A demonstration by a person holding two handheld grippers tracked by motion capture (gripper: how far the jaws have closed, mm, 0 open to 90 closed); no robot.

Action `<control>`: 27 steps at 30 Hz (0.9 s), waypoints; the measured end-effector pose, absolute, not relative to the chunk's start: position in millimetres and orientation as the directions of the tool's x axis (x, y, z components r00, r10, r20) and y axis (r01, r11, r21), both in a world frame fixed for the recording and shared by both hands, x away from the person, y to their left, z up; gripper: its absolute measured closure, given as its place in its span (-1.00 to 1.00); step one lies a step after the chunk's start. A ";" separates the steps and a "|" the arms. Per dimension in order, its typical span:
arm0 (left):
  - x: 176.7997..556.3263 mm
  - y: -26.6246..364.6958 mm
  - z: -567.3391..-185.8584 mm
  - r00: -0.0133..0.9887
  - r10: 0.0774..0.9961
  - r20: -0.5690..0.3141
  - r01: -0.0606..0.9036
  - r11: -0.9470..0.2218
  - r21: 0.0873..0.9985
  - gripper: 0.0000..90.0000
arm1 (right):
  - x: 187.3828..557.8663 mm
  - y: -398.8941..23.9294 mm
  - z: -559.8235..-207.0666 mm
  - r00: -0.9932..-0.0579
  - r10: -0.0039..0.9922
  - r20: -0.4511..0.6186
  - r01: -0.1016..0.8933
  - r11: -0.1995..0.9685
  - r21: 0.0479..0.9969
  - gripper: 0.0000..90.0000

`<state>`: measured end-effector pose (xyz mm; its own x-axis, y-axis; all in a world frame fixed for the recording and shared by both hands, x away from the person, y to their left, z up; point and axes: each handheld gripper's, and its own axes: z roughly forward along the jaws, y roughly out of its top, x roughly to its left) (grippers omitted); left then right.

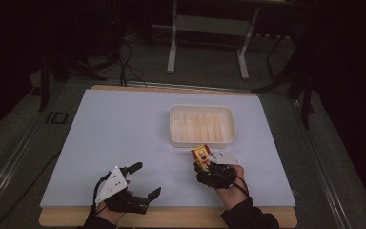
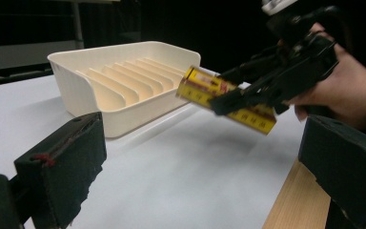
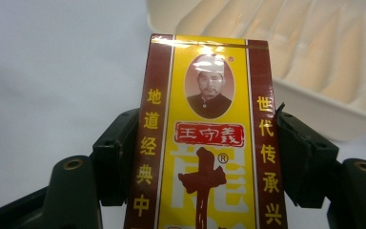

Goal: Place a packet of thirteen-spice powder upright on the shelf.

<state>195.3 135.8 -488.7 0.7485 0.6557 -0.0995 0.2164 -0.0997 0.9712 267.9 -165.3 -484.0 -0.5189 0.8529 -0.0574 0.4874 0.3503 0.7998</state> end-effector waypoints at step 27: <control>218.0 79.3 -463.9 0.736 0.654 -0.174 0.330 -0.122 0.936 -0.91 | 224.3 -196.3 -456.2 -0.556 0.824 -0.106 0.296 0.316 0.901 -0.30</control>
<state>218.0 79.3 -463.9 0.7361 0.6541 -0.1739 0.3300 -0.1224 0.9360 224.3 -196.3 -456.2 -0.5564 0.8241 -0.1059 0.2964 0.3159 0.9013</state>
